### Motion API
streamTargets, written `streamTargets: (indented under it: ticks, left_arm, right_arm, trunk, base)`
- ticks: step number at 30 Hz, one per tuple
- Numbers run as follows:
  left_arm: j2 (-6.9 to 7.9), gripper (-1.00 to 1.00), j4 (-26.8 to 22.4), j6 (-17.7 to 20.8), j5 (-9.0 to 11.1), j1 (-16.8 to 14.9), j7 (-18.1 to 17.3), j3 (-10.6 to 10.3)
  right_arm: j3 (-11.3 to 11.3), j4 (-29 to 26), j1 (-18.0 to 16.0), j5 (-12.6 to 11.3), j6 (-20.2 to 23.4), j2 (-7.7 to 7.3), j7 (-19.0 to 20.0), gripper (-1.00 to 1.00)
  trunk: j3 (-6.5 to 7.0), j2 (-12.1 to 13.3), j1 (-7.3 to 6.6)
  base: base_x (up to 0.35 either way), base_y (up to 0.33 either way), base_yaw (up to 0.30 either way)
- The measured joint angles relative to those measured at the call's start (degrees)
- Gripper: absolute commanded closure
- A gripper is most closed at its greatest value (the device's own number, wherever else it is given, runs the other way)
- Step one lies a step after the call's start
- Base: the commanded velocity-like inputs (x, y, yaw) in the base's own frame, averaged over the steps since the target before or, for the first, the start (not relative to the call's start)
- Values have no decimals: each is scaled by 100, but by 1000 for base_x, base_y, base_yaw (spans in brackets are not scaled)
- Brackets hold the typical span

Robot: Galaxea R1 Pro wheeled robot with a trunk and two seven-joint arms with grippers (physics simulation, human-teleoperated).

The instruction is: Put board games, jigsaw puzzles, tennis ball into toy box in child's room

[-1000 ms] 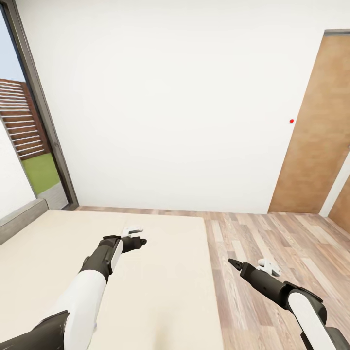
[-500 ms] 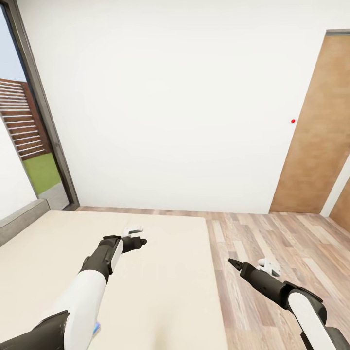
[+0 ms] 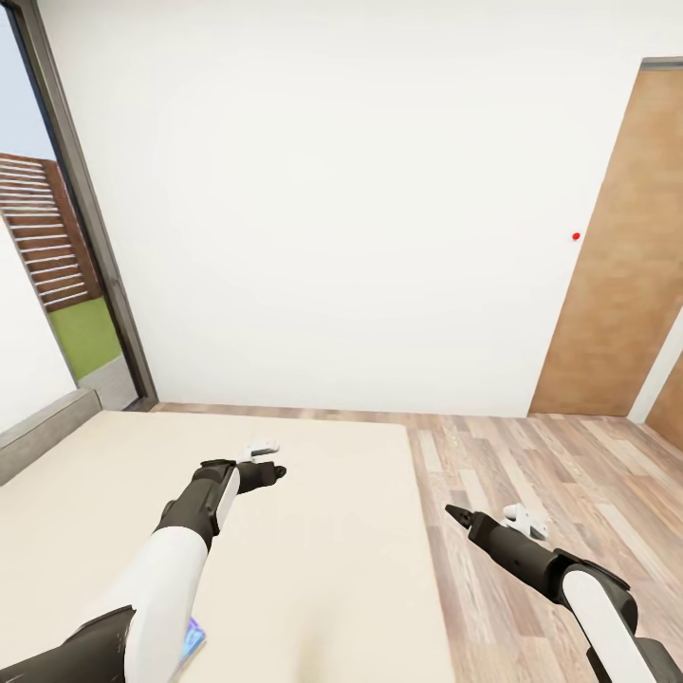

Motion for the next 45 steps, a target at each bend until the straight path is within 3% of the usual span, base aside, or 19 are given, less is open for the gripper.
streamTargets:
  ticks: [45]
  left_arm:
    - [1, -100, -3, 0, 0, 0, 0, 0]
  right_arm:
    - [0, 0, 0, 0, -2, 0, -1, -100]
  trunk:
    - [0, 0, 0]
  base:
    - [0, 84, 0]
